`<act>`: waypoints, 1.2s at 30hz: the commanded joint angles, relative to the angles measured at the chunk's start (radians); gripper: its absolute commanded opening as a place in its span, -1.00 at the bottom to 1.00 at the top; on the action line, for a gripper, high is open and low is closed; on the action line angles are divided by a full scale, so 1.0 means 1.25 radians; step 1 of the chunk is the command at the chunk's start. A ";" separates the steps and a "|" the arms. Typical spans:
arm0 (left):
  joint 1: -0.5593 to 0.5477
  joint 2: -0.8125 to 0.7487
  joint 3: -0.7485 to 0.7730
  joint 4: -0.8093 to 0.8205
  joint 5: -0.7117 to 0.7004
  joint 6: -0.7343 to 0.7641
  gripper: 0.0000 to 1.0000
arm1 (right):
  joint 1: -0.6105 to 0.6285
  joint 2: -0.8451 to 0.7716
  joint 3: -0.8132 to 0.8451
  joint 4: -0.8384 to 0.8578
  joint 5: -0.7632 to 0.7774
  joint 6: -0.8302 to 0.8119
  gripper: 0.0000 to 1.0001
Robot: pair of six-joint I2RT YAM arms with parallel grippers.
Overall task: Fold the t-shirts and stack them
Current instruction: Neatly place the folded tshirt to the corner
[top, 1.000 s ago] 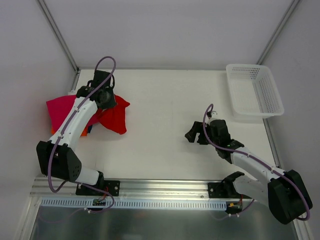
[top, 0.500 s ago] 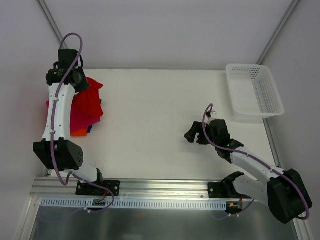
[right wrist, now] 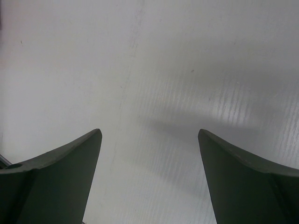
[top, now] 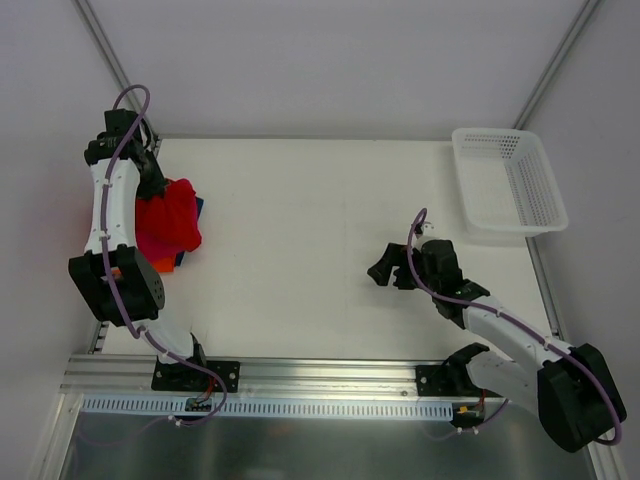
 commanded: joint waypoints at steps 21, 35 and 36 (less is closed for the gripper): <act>0.115 0.019 0.012 -0.036 -0.135 -0.052 -1.00 | -0.003 -0.035 0.003 -0.004 -0.016 -0.006 0.78; 0.118 -0.159 0.084 -0.074 -0.138 -0.143 0.98 | -0.001 -0.034 0.019 -0.051 0.001 -0.015 0.78; 0.115 -0.192 0.105 -0.076 -0.122 -0.142 0.98 | -0.001 -0.032 0.023 -0.054 0.001 -0.015 0.78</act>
